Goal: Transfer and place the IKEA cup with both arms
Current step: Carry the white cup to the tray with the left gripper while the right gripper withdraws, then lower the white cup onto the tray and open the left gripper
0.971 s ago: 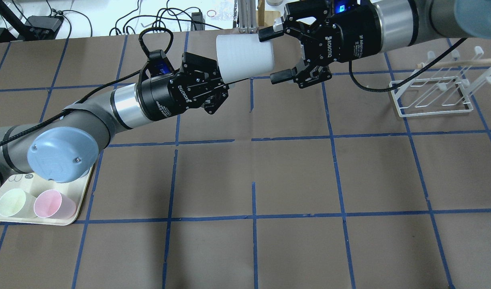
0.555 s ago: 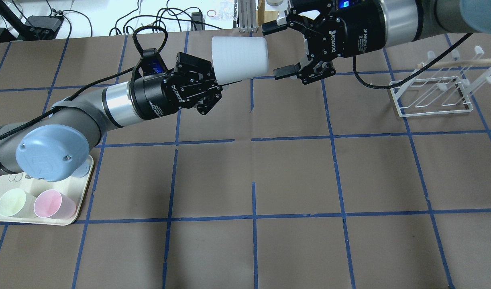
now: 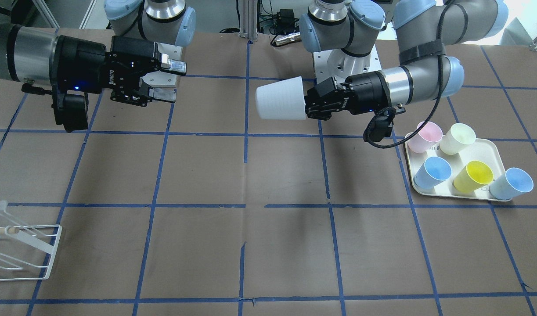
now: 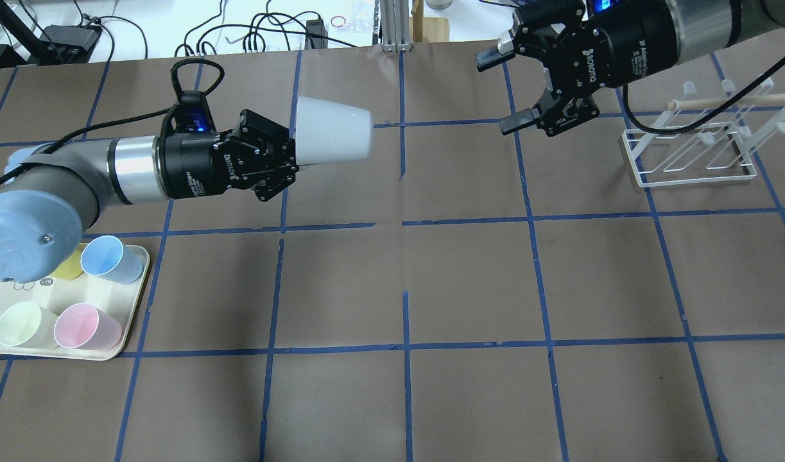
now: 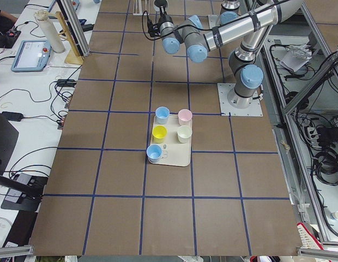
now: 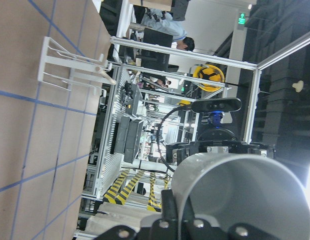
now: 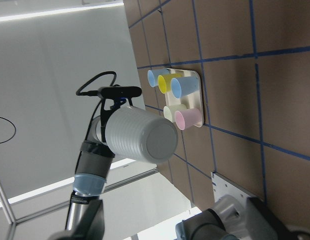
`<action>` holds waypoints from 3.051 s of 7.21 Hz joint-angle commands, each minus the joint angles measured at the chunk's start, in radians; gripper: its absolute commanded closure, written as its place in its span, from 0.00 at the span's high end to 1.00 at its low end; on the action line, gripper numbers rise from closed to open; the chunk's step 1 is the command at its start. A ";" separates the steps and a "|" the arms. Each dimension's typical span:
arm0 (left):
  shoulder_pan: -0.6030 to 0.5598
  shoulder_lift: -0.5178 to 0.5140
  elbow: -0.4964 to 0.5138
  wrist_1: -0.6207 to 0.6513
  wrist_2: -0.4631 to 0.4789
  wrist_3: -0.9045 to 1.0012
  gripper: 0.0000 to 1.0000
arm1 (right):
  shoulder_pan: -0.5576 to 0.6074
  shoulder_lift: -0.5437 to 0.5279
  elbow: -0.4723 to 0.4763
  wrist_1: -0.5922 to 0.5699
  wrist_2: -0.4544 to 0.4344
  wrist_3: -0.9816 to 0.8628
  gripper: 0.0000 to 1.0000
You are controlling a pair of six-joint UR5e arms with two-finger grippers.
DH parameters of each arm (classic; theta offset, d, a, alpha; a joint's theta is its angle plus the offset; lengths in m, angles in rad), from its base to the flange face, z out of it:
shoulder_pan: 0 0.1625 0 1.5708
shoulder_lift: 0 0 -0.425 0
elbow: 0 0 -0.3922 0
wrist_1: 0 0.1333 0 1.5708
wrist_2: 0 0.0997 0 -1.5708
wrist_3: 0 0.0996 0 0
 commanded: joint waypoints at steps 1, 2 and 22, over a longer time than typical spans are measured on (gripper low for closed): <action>0.093 0.011 0.002 0.027 0.330 0.010 0.00 | -0.002 -0.001 0.006 -0.173 -0.345 0.150 1.00; 0.145 0.034 0.003 0.063 0.535 0.008 0.00 | 0.002 -0.001 0.009 -0.232 -0.502 0.223 1.00; 0.886 -0.354 0.166 0.621 1.117 1.024 0.00 | 0.255 -0.087 -0.016 -0.627 -0.979 0.608 1.00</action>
